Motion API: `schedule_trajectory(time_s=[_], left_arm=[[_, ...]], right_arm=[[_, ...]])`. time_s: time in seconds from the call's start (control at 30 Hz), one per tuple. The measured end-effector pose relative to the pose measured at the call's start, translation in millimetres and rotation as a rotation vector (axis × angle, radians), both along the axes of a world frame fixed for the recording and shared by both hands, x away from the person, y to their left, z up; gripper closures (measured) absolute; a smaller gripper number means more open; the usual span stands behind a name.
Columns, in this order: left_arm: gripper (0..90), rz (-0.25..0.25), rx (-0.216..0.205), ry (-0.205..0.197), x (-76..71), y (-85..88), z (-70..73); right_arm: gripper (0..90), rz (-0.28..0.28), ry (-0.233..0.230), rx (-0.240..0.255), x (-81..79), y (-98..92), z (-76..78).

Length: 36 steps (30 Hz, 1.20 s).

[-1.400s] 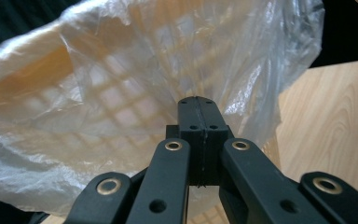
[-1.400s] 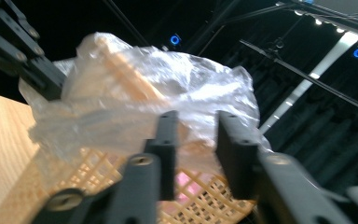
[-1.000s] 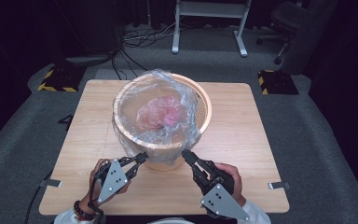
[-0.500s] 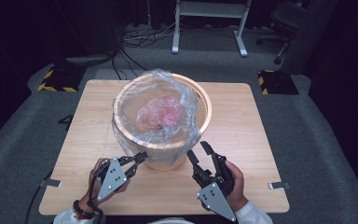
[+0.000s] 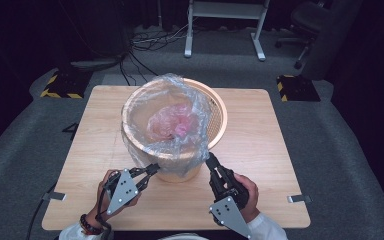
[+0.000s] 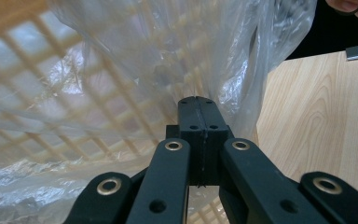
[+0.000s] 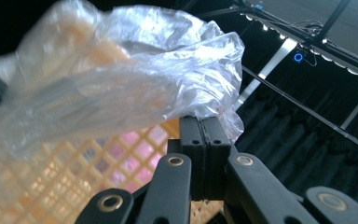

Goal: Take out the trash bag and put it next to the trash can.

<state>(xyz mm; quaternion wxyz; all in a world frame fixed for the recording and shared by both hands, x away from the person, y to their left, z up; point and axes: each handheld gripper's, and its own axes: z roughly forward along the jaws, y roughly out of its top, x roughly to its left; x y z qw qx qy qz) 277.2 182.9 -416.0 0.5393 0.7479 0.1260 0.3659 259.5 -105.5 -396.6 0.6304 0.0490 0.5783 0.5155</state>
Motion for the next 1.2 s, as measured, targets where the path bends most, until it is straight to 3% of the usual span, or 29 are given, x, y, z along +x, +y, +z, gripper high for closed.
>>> schedule_trajectory(time_s=[0.23,0.43,0.53,0.63,0.73,0.8,0.9,1.0,1.13,1.17,1.2], left_arm=[[90.0,-0.001,0.010,0.001,1.6,-5.4,-0.2],[88.8,-0.026,-0.014,0.013,0.4,-3.2,-1.3],[69.8,-0.064,-0.022,0.041,-2.4,4.5,-2.5],[39.8,-0.063,-0.065,0.089,-7.2,15.9,-3.6],[24.6,-0.097,-0.118,0.124,-14.9,31.7,-2.3],[21.8,-0.105,-0.162,0.100,-23.0,39.7,1.7],[19.5,-0.046,-0.208,0.043,-33.3,41.7,15.8],[21.0,-0.013,-0.318,0.038,-35.3,40.1,33.0],[19.6,0.057,-0.335,0.046,-27.9,27.6,44.0],[19.3,0.101,-0.332,0.037,-26.3,23.6,44.7],[20.0,0.099,-0.347,0.038,-24.5,20.9,44.9]], right_arm=[[90.0,0.113,0.003,-0.002,-10.5,21.8,13.2],[90.0,0.200,0.027,-0.097,-11.8,53.4,11.2],[90.0,0.224,0.046,-0.127,-8.5,62.5,7.0],[90.0,0.240,0.075,-0.128,-4.3,65.8,5.2],[90.0,0.241,0.074,-0.137,-3.1,67.4,4.6],[90.0,0.238,0.074,-0.149,-2.3,69.3,4.0],[90.0,0.237,0.066,-0.168,-1.1,72.7,2.9],[90.0,0.239,0.065,-0.185,-0.4,77.2,0.7],[90.0,0.236,0.058,-0.223,-0.1,82.0,-2.9],[90.0,0.234,0.053,-0.235,-0.5,83.7,-4.1],[90.0,0.236,0.050,-0.250,-0.8,85.0,-5.1]])
